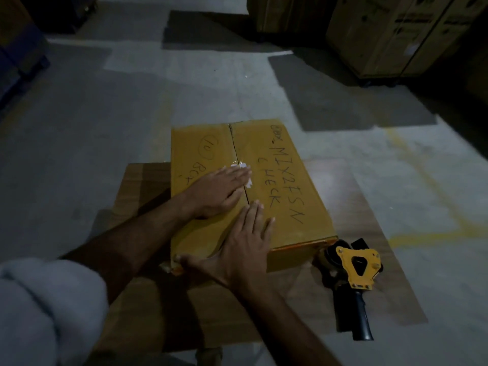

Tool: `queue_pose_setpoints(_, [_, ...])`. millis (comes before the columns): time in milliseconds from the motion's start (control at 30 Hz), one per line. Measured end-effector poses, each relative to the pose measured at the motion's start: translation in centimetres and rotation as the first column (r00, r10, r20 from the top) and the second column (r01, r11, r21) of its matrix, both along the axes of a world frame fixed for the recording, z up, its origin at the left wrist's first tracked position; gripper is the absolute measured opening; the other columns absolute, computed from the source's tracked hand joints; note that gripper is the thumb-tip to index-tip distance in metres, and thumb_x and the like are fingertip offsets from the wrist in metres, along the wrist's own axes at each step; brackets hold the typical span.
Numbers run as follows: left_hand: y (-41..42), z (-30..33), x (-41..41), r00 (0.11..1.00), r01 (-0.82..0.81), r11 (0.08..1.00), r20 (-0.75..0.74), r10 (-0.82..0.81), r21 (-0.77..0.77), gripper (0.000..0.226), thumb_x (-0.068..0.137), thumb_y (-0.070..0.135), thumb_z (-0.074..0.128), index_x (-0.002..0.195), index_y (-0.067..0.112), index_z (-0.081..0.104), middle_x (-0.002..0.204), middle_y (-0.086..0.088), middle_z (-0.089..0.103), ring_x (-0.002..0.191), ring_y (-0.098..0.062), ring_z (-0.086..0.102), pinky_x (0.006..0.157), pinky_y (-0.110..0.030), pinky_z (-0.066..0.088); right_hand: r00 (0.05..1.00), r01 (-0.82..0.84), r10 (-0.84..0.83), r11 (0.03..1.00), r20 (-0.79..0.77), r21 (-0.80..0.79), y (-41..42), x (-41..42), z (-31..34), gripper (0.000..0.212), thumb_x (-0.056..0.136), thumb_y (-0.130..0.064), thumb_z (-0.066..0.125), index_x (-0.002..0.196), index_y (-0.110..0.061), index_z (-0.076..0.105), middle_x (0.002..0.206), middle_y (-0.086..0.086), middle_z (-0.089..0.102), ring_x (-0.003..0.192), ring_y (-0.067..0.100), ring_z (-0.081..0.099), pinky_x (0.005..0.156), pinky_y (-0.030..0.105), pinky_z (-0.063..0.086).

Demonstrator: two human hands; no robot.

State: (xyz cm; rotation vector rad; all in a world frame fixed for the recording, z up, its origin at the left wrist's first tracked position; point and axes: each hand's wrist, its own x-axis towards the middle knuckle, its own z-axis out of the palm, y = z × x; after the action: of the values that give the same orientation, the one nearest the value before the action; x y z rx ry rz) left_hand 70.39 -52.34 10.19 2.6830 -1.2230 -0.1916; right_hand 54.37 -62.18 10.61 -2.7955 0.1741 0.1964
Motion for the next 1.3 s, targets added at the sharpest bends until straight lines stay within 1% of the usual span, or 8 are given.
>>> queue_pose_setpoints(133, [-0.6, 0.1, 3.4, 0.999, -0.044, 0.999, -0.004, 0.044, 0.009, 0.067, 0.110, 0.055, 0.017, 0.166, 0.020, 0.006, 0.173, 0.002, 0.004, 0.159, -0.013, 0.004, 0.128, -0.035, 0.003, 0.994, 0.009, -0.012, 1.000, 0.105, 0.030, -0.3, -0.2, -0.8, 0.169, 0.045, -0.116, 0.022, 0.161, 0.003, -0.004, 0.170, 0.019, -0.019, 0.155, 0.028, -0.029, 0.123, 0.056, -0.018])
queue_pose_setpoints(333, [-1.1, 0.6, 7.2, 0.995, -0.095, 0.991, 0.014, 0.094, 0.095, 0.098, 0.094, 0.082, 0.011, 0.165, 0.017, -0.002, 0.172, 0.000, -0.007, 0.159, -0.017, -0.002, 0.125, -0.038, -0.002, 0.968, 0.028, -0.049, 0.996, 0.245, 0.089, -2.2, -0.5, -1.5, 0.147, 0.060, -0.111, 0.031, 0.164, -0.007, 0.018, 0.174, 0.005, 0.006, 0.160, 0.015, -0.003, 0.129, 0.048, 0.001])
queue_pose_setpoints(467, [-0.7, -1.6, 5.4, 0.998, 0.050, 0.999, 0.036, -0.050, 0.010, 0.090, 0.099, 0.077, 0.010, 0.166, 0.017, -0.002, 0.172, 0.000, -0.010, 0.157, -0.012, -0.007, 0.126, -0.033, -0.003, 0.983, 0.041, -0.062, 0.992, 0.171, 0.122, -1.4, 3.7, -0.5, 0.153, 0.057, -0.113, 0.025, 0.165, -0.009, -0.003, 0.174, 0.011, -0.006, 0.159, 0.019, -0.014, 0.128, 0.046, -0.007])
queue_pose_setpoints(600, [-0.1, -2.0, 7.7, 0.995, 0.073, 0.997, 0.074, -0.070, -0.029, 0.078, 0.104, 0.067, 0.010, 0.166, 0.021, 0.003, 0.173, 0.005, -0.002, 0.158, -0.009, -0.001, 0.126, -0.031, -0.001, 0.996, 0.049, -0.047, 0.999, 0.075, -0.025, -0.3, 7.4, 0.0, 0.153, 0.057, -0.112, 0.017, 0.158, -0.003, -0.021, 0.169, 0.017, -0.024, 0.155, 0.025, -0.030, 0.124, 0.051, -0.020])
queue_pose_setpoints(800, [-1.4, -0.9, 12.9, 0.995, -0.037, 0.999, 0.097, 0.035, 0.027, 0.079, 0.100, 0.076, 0.013, 0.165, 0.033, 0.002, 0.173, 0.002, -0.003, 0.160, -0.020, 0.001, 0.125, -0.040, -0.005, 0.956, 0.078, -0.086, 0.996, 0.281, 0.040, -0.6, 2.8, -1.6, 0.131, 0.075, -0.102, 0.031, 0.165, -0.008, 0.018, 0.174, 0.006, 0.006, 0.160, 0.015, -0.006, 0.128, 0.048, -0.004])
queue_pose_setpoints(933, [-1.4, 0.4, 15.3, 0.973, -0.229, 0.973, 0.041, 0.228, 0.025, 0.088, 0.088, 0.091, 0.020, 0.163, 0.047, 0.008, 0.174, -0.009, 0.001, 0.160, -0.029, 0.004, 0.128, -0.052, 0.001, 0.960, 0.060, -0.065, 0.998, 0.272, 0.027, -1.7, 1.6, -1.7, 0.112, 0.085, -0.094, 0.031, 0.164, -0.015, 0.026, 0.174, -0.003, 0.012, 0.159, 0.007, -0.004, 0.129, 0.046, 0.003])
queue_pose_setpoints(1067, [-0.9, 1.0, 16.1, 0.943, -0.332, 0.942, 0.006, 0.333, 0.037, 0.091, 0.083, 0.094, 0.030, 0.161, 0.048, 0.019, 0.167, -0.018, 0.024, 0.154, -0.034, 0.021, 0.125, -0.056, 0.007, 0.941, 0.008, -0.035, 0.997, 0.337, 0.081, -3.1, 2.1, -1.4, 0.101, 0.086, -0.087, 0.042, 0.159, -0.017, 0.041, 0.169, -0.006, 0.028, 0.157, 0.006, 0.017, 0.128, 0.044, 0.017])
queue_pose_setpoints(1300, [3.7, 1.0, 11.1, 0.758, -0.651, 0.759, 0.063, 0.650, 0.008, 0.079, 0.093, 0.083, 0.031, 0.156, 0.036, 0.037, 0.142, -0.023, 0.044, 0.127, -0.039, 0.045, 0.109, -0.052, 0.032, 0.908, -0.364, 0.343, 0.930, 0.239, 0.047, -12.6, 5.7, 0.9, 0.079, 0.092, -0.065, 0.053, 0.158, -0.023, 0.042, 0.166, -0.011, 0.033, 0.154, 0.003, 0.026, 0.127, 0.049, 0.023])
